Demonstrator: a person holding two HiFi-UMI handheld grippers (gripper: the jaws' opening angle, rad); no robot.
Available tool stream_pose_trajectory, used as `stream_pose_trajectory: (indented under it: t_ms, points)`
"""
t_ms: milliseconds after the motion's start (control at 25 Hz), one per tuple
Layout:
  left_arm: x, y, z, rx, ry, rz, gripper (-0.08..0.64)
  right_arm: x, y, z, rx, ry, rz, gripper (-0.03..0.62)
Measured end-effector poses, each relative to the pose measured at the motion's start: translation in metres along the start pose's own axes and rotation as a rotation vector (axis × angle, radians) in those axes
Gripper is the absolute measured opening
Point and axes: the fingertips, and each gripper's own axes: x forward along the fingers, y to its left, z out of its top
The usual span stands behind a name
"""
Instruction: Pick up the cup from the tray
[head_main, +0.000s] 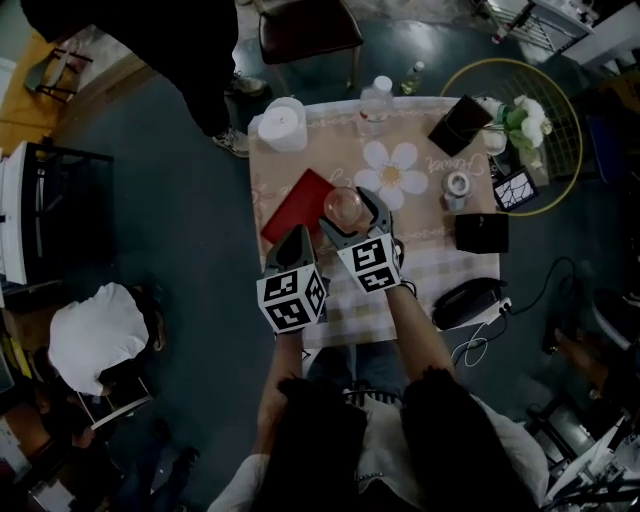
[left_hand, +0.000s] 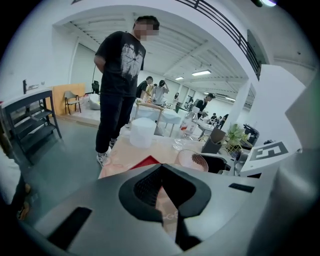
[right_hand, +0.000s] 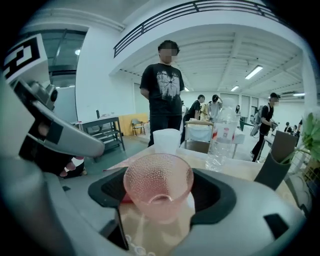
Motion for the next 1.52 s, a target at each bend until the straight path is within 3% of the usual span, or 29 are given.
stream_pose_trajectory:
  t_ms: [400, 720, 880, 1160, 1520]
  points:
    - [0.003, -0.047, -0.014, 0.055, 0.018, -0.081, 0.009, -0.045, -0.027, -0.028, 0.046, 0.012, -0.088, 0.391]
    - [0.0, -0.058, -0.028, 0.052, 0.035, -0.106, 0.009, -0.064, -0.034, -0.057, 0.078, 0.036, -0.116, 0.391]
    - [0.001, -0.063, -0.033, -0.006, 0.032, -0.128, 0.009, -0.064, -0.037, -0.069, 0.112, 0.036, -0.123, 0.391]
    - [0.001, -0.077, -0.036, 0.031, 0.04, -0.151, 0.009, -0.069, -0.037, -0.072, 0.139, 0.023, -0.118, 0.391]
    - [-0.008, -0.068, -0.031, 0.048, 0.017, -0.122, 0.009, -0.082, -0.034, -0.049, 0.137, -0.026, -0.069, 0.394]
